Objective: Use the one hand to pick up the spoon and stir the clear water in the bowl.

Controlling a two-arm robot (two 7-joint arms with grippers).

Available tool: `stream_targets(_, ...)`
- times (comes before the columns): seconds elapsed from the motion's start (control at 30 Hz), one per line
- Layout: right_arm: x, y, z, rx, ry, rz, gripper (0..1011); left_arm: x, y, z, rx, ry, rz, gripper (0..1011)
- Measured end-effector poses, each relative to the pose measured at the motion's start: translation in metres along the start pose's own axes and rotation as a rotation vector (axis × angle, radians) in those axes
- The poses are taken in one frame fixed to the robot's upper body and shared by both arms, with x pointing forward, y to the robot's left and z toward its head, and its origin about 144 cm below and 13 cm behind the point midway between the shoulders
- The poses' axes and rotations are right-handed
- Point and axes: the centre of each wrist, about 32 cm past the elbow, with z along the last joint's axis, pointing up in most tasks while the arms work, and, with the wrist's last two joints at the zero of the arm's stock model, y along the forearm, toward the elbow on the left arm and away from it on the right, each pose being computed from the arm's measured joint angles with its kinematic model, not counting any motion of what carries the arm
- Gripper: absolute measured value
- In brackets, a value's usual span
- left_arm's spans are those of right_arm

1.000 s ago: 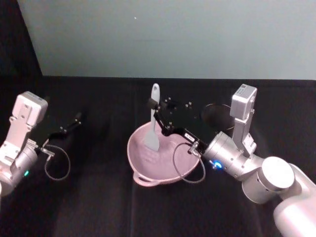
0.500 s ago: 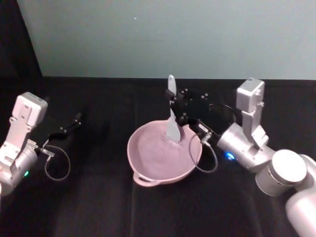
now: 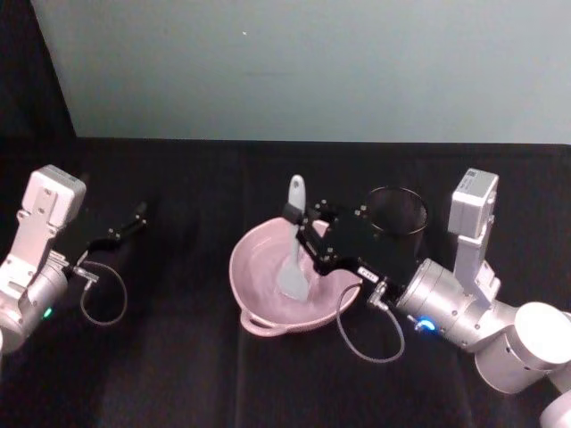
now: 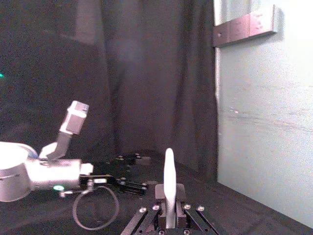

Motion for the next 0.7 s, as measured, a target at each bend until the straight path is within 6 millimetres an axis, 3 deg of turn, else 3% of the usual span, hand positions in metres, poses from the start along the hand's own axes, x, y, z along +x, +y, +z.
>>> stream_targets(0.3, -0.007, 0.020, -0.008, 0.034, -0.011, 0.008, 112, 0.000, 0.000, 0.000, 0.000, 0.000, 0.000, 1011)
stream_targets(0.7, 0.020, 0.041, -0.019, 0.041, -0.120, -0.122, 112, 0.000, 0.000, 0.000, 0.000, 0.000, 0.000, 1011)
